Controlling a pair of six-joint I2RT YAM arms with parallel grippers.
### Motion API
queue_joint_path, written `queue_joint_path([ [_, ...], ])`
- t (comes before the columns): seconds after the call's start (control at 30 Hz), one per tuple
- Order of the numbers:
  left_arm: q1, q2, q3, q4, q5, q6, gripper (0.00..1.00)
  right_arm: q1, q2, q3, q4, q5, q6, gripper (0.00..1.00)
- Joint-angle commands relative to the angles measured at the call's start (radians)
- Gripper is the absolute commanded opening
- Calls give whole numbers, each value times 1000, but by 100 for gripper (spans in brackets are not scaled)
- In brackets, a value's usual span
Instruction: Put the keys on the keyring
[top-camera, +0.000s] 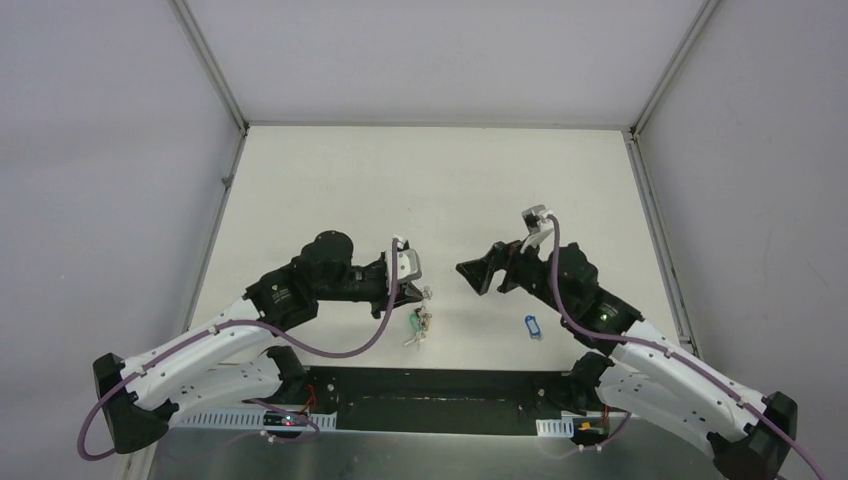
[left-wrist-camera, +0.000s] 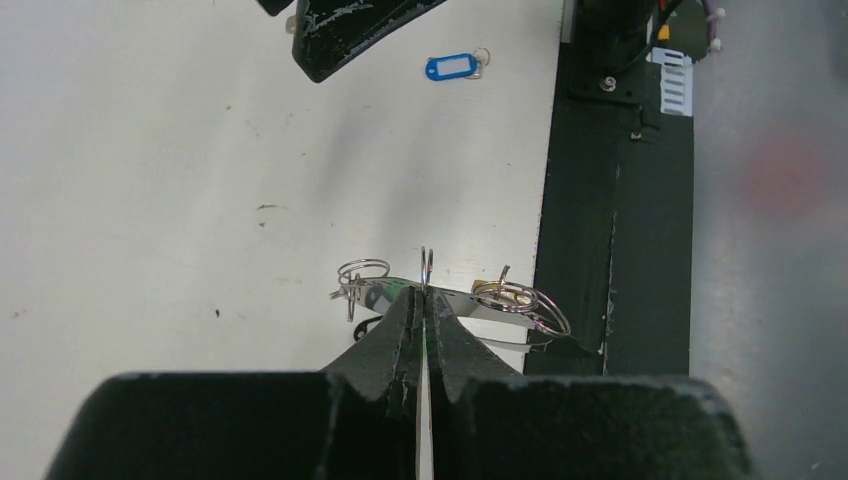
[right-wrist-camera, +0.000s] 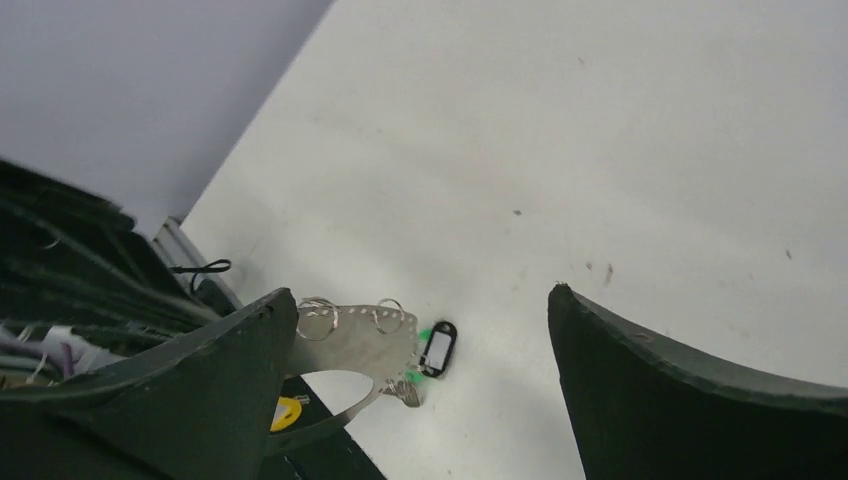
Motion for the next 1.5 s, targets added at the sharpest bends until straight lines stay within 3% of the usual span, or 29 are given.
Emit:
queue_joint_path([
  [0.0,-10,28,16,84,-103,-227,0,-4,103,136,-294,208,186,97],
  [0.23,-10,52,-28,128,-153,-368,0,-68,264,245,-475,137,236,99],
  [0.5,-9,-10,-83,187,-209,-438,0,-319,405,252,-606,-24,284,100],
  [0.8,-9,-24,-108,234,-223,-473,0,-470,465,266,-705,81,269,99],
  [0.93,-9,-19,-109,249,-223,-488,0,-533,491,275,-689,102,276,89],
  [1.07,-10,-10,-112,253,-223,-494,0,-582,547,303,-666,123,274,73],
  [1.4,-10,-5,-124,256,-236,-496,0,-606,801,503,-759,152,253,55],
  [1.47,-10,-5,-126,258,-237,-495,0,-606,855,544,-789,160,257,47],
])
